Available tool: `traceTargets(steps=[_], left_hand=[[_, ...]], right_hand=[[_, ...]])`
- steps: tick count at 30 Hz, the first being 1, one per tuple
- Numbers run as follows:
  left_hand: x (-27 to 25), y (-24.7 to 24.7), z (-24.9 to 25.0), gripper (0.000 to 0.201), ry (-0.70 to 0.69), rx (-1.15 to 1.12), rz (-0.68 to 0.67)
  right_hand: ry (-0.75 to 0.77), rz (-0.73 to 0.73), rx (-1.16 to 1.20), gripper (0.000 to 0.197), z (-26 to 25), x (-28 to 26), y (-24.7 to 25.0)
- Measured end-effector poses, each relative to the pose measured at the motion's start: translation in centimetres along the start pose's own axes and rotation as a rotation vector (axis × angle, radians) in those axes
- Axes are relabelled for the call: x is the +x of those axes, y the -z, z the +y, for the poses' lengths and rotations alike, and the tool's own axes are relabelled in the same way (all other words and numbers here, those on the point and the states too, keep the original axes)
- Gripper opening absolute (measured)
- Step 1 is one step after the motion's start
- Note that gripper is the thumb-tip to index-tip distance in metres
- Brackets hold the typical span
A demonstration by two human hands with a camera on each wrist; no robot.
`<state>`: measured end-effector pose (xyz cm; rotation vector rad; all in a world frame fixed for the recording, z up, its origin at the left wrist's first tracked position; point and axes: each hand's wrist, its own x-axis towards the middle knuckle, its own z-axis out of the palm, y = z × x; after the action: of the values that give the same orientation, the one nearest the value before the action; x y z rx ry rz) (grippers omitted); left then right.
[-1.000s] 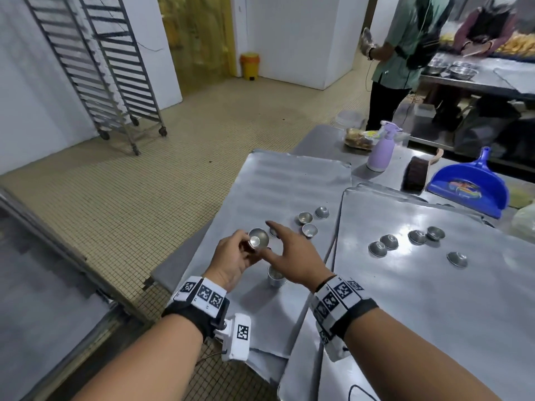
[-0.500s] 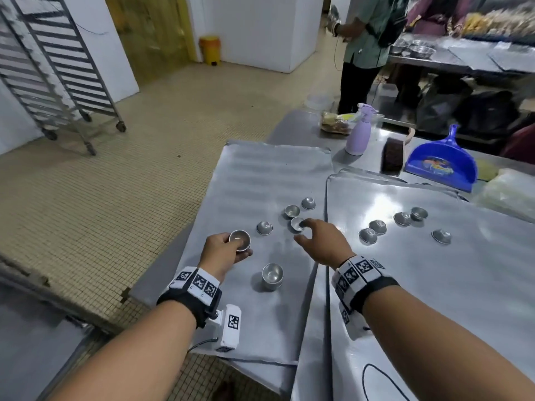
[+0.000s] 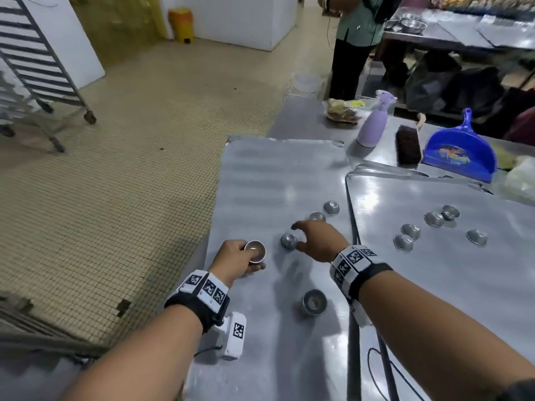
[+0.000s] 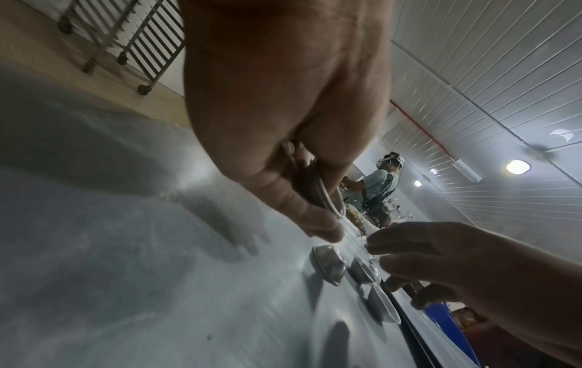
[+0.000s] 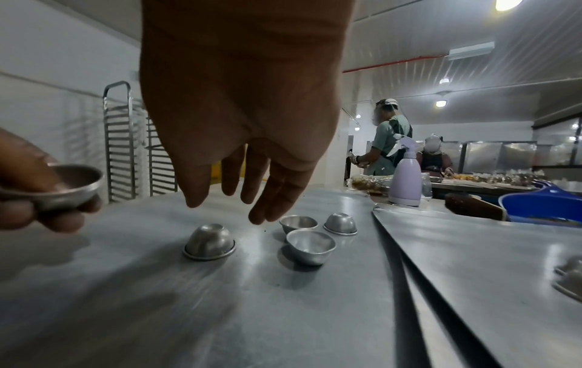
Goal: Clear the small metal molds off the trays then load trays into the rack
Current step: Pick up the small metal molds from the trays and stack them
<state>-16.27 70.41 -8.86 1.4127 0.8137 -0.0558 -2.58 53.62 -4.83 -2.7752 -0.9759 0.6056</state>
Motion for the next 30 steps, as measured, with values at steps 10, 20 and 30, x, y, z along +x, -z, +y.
traceTargets(steps=[10,20,30], left_hand=[[-0.1,1.0,-0.4,0.009,-0.002,-0.030,-0.027],[-0.9,-0.8,-0.8,0.015,0.003,-0.019,-0.024],[-2.1,-3.0,-1.1,0.017,-0.041,0.015,0.069]], right_hand=[[0.070,-0.067,-0.195,0.039,0.0,2.2,-1.9],[0.094,-0.026,-0.007,0.046,2.5,0.8,-3.3],[0.069,0.039,0.039,0.028,5.0,-2.8,-4.8]])
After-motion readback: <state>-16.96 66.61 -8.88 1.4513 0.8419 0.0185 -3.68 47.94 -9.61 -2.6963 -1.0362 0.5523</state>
